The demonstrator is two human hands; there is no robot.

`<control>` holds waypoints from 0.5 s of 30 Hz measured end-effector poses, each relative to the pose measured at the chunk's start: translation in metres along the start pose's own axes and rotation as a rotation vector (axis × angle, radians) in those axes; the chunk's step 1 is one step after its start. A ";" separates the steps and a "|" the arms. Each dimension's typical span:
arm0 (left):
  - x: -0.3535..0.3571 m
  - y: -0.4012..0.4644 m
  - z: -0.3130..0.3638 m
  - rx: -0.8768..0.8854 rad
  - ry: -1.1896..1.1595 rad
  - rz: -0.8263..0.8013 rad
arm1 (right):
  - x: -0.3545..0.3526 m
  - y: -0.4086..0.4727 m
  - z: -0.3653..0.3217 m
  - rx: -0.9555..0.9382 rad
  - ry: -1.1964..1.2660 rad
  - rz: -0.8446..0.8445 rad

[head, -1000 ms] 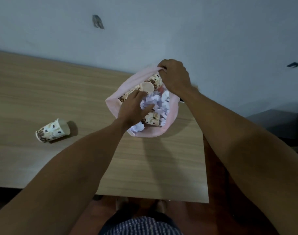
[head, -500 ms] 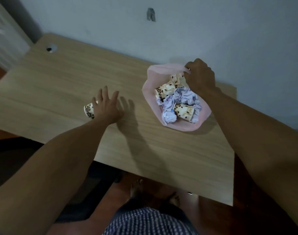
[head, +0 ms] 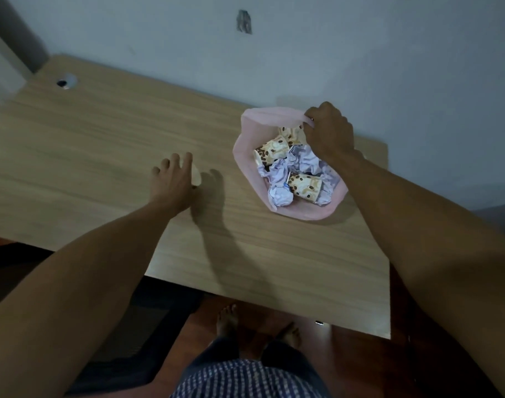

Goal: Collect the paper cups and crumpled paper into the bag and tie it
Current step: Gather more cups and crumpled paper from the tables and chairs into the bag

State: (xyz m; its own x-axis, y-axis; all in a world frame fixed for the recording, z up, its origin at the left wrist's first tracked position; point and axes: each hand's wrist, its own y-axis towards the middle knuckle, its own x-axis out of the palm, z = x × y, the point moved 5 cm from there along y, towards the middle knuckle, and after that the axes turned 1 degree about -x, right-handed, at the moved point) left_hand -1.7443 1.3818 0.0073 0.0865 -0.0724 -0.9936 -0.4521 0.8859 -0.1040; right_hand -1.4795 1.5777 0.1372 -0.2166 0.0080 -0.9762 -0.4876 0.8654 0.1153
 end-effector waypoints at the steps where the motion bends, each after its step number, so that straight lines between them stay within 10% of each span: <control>1: -0.008 0.002 0.015 0.045 -0.106 0.016 | -0.003 0.001 0.001 0.008 0.003 0.003; 8: -0.058 0.009 0.127 0.442 -0.536 0.173 | -0.025 0.012 0.015 0.070 0.039 0.041; 15: -0.029 0.050 0.182 -0.079 -1.042 0.084 | -0.038 0.030 0.027 0.099 0.077 0.068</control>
State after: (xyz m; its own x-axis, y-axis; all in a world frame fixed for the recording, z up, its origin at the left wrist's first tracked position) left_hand -1.6079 1.5116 0.0385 0.7569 0.4515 -0.4725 -0.5455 0.8346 -0.0764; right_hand -1.4626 1.6167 0.1727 -0.3122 0.0328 -0.9494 -0.3844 0.9096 0.1578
